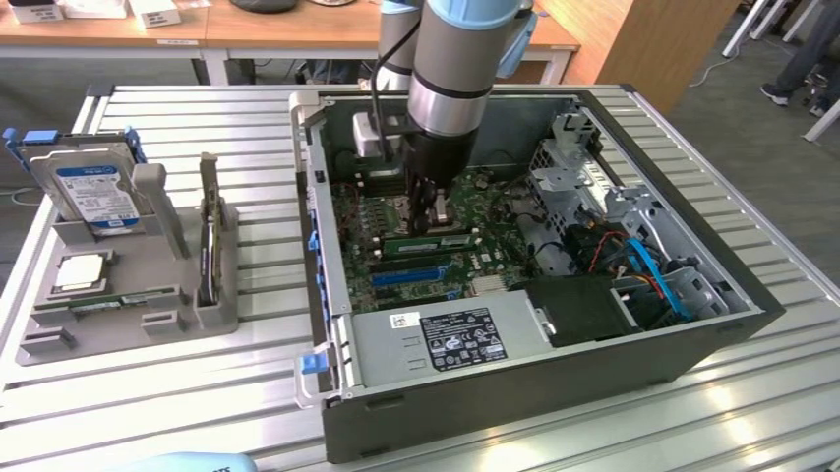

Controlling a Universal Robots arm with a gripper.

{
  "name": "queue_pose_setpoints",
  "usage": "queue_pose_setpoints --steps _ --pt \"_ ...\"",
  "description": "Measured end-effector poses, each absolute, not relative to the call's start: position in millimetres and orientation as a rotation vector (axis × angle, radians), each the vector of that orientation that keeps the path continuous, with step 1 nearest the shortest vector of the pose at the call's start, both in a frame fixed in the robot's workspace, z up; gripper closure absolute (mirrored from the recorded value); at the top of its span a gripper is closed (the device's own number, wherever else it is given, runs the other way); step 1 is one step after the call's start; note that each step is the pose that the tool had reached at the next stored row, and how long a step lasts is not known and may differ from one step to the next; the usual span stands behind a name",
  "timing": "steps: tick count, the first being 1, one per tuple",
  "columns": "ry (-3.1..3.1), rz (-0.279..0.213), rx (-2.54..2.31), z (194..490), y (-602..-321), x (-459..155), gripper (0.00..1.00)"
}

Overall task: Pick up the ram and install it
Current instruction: 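Press down the ram until it locks into place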

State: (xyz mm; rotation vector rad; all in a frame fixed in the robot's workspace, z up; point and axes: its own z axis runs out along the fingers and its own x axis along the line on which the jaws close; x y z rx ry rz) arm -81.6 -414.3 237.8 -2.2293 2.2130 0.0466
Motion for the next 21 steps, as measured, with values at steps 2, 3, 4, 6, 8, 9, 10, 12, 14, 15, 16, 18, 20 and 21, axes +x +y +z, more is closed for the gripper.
queue_pose_setpoints --steps 2,3,4,6,8,9,10,12,14,15,16,18,20,21 --pt "2.213 0.047 -2.229 236.5 -414.3 -81.6 0.90" --pt "2.213 0.047 -2.229 236.2 -414.4 -81.6 0.90" --pt "2.213 0.047 -2.229 236.2 -414.4 -81.6 0.90" --pt "2.213 0.047 -2.229 236.2 -414.3 -81.6 0.90" --pt "2.213 0.047 -2.229 235.3 -414.2 -81.5 0.90" --pt "2.213 0.047 -2.229 234.8 -414.3 -81.5 0.90" --pt "2.213 0.047 -2.229 234.2 -414.3 -81.6 0.90" --pt "2.213 0.047 -2.229 233.1 -414.3 -81.5 0.90" --pt "2.213 0.047 -2.229 232.3 -414.3 -81.6 0.90" --pt "2.213 0.047 -2.229 231.9 -414.3 -81.6 0.90" --pt "2.213 0.047 -2.229 231.7 -414.3 -81.6 0.90" --pt "2.213 0.047 -2.229 231.7 -414.3 -81.6 0.90" --pt "2.213 0.047 -2.229 231.6 -414.3 -81.6 0.90" --pt "2.213 0.047 -2.229 231.1 -414.3 -81.5 0.90"
